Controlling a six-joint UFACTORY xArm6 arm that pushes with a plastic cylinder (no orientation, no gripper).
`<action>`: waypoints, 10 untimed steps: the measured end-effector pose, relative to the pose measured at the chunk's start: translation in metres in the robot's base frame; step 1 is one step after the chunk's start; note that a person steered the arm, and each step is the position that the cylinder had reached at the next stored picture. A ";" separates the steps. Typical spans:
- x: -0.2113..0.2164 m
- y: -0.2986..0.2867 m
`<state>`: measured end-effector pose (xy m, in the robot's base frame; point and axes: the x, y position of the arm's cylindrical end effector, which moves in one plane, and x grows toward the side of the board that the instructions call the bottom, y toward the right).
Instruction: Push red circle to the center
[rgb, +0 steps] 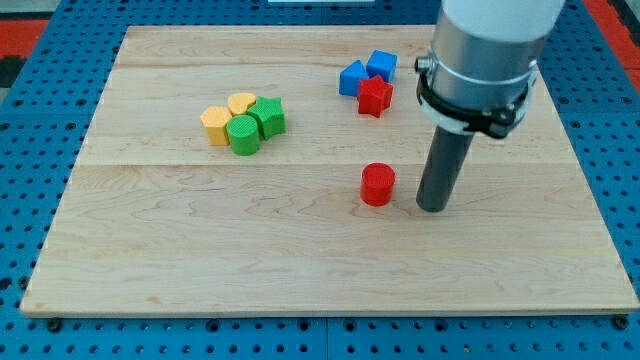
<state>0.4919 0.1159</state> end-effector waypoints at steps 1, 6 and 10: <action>-0.026 0.000; -0.030 -0.052; -0.066 -0.117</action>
<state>0.4258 -0.0009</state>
